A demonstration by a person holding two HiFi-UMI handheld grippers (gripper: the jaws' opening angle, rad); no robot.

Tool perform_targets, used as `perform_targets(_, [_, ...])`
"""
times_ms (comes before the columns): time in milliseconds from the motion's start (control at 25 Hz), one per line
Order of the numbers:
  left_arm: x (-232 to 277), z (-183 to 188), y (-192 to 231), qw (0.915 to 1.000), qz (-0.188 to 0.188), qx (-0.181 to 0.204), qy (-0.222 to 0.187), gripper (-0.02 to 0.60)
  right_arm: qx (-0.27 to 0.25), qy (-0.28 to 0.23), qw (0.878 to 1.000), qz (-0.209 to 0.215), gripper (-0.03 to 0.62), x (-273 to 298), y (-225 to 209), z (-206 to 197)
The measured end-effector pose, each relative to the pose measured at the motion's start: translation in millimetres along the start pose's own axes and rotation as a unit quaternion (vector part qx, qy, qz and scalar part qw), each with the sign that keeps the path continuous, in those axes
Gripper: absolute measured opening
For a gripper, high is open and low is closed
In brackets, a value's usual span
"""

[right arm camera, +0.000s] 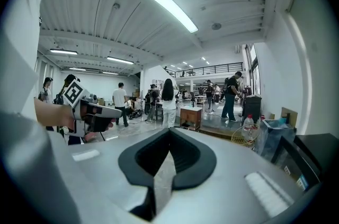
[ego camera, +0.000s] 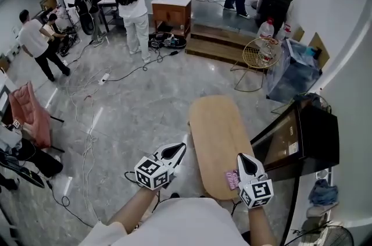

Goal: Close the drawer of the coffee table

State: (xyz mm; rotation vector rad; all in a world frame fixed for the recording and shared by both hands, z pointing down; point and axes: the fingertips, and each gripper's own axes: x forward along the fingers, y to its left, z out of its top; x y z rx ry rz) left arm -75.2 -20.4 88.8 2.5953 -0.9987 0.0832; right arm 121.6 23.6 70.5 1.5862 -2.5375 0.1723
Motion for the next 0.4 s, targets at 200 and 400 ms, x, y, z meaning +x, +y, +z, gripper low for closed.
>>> perform_targets(200, [2.3, 0.1, -3.1, 1.0, 0.0, -0.001, -0.002, 0.008, 0.0, -0.002, 1.0, -0.001, 0.011, -2.8, -2.9, 0.3])
perform_targets(400, [5.7, 0.3, -8.0, 1.0, -0.001, -0.002, -0.003, 0.008, 0.001, -0.004, 1.0, 0.0, 0.011, -6.0, -5.5, 2.3])
